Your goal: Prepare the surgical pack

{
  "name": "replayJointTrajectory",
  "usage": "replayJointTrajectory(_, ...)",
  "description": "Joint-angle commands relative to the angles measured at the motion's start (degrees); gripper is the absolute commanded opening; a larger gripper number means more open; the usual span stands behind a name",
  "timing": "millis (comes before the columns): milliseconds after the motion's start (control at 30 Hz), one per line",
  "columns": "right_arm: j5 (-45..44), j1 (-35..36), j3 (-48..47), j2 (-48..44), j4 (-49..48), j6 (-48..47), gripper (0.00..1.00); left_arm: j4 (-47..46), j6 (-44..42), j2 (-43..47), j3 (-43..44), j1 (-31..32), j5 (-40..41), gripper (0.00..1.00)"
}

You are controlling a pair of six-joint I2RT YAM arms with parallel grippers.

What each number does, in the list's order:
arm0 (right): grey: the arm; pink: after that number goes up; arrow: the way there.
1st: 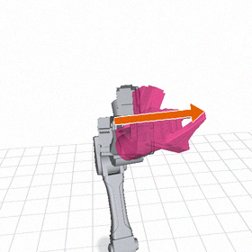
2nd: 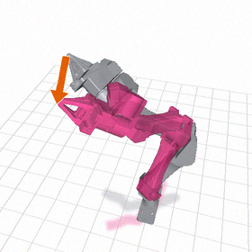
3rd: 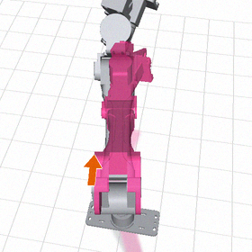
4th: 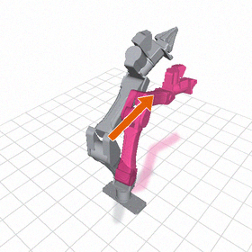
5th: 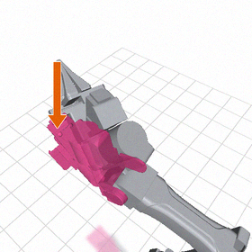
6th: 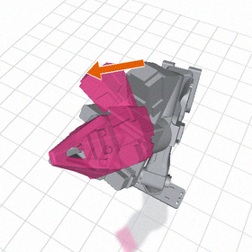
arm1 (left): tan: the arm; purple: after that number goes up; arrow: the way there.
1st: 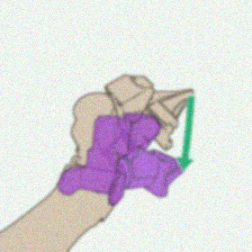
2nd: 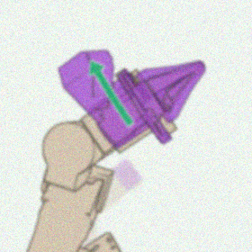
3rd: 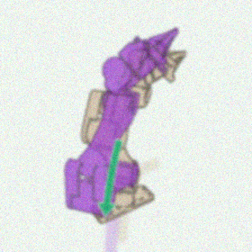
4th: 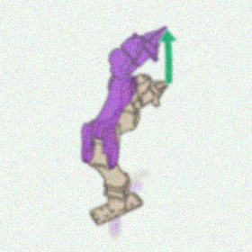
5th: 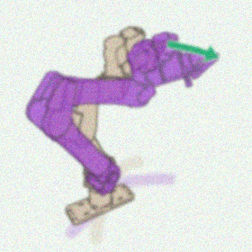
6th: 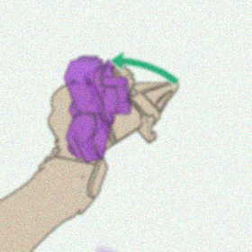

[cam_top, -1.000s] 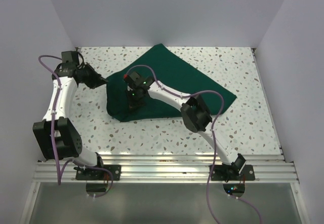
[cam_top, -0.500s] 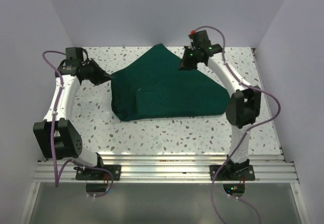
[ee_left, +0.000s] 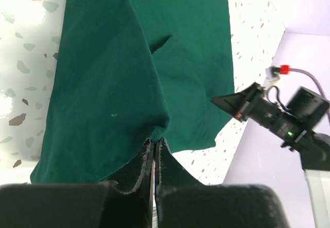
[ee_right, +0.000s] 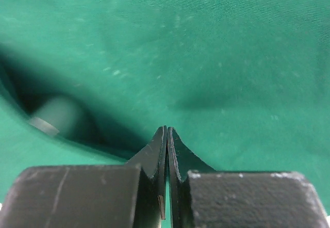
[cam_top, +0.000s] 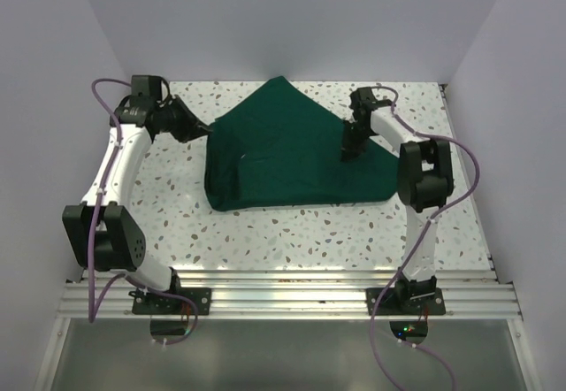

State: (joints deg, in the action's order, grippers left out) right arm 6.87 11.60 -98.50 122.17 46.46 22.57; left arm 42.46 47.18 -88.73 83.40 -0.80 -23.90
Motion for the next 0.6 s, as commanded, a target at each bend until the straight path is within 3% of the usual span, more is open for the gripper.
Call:
replayJointTrajectory(0, -2.4, 0.1, 0.1, 2.7, -0.1, -2.2, 0.0, -2.3, 1.0, -0.7, 3.9, 0.4, -1.7, 0.0)
replayJointTrajectory(567, -2.1, 0.3, -3.2, 9.7, 3.2, -3.5, 0.0, -5.1, 4.7, -8.4, 10.3, 13.2, -0.6, 0.0)
